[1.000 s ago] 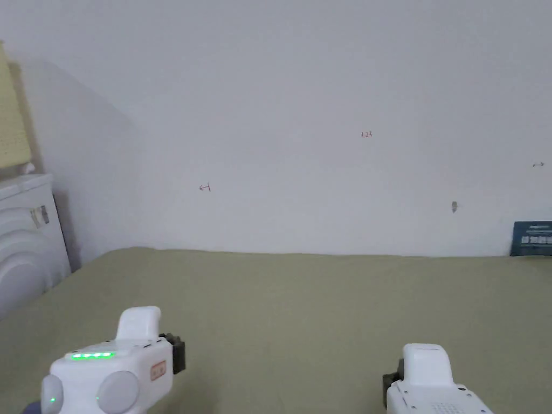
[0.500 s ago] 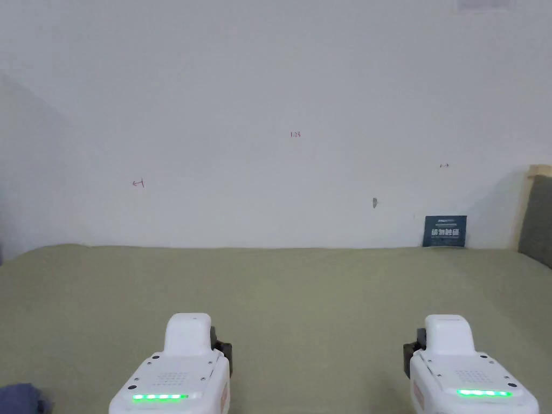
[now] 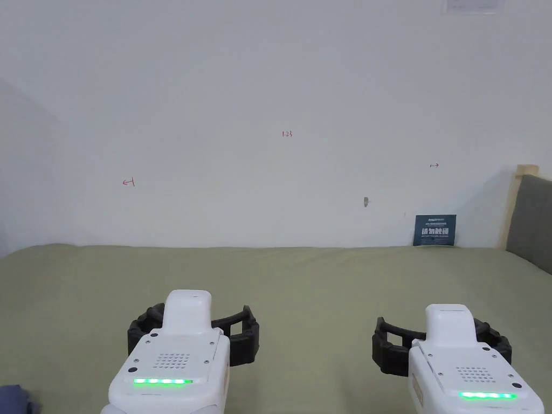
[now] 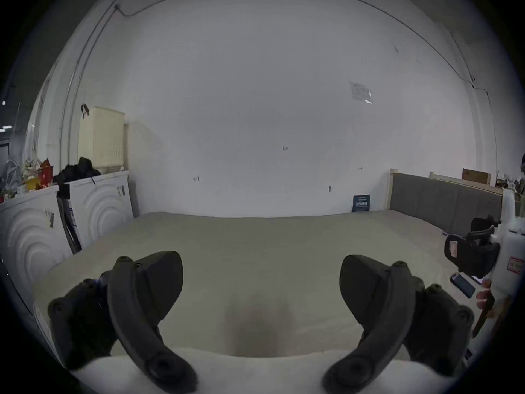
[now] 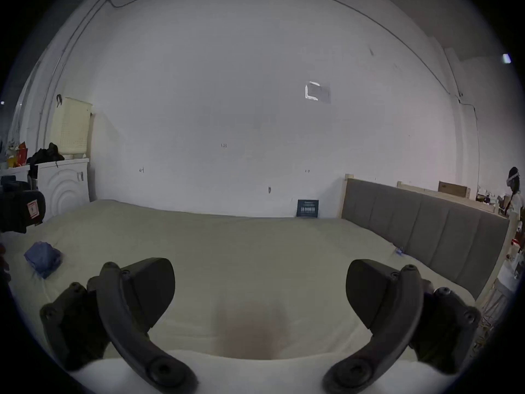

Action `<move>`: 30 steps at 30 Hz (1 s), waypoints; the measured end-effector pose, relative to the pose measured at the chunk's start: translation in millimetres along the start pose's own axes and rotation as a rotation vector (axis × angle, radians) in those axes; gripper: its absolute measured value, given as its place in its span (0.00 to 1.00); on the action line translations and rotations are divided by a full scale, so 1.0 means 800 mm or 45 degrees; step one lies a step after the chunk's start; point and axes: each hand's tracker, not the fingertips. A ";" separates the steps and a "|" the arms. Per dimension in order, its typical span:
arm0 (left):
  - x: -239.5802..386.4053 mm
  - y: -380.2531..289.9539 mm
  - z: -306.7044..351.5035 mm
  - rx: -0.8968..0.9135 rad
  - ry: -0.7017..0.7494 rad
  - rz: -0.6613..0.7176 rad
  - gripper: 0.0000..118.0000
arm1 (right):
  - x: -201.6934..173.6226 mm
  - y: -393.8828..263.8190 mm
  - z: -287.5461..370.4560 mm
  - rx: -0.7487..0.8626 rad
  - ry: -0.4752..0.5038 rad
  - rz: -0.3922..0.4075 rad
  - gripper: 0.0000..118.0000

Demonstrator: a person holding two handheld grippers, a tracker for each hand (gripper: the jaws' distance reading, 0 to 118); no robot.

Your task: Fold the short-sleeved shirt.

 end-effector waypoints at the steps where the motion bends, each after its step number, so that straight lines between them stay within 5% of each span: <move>1: 0.000 0.000 0.000 -0.003 0.004 0.006 0.99 | -0.001 0.001 0.001 0.002 0.008 -0.005 0.99; 30: -0.023 -0.013 -0.005 -0.044 0.060 0.093 0.99 | 0.005 0.000 -0.005 0.010 0.060 -0.041 1.00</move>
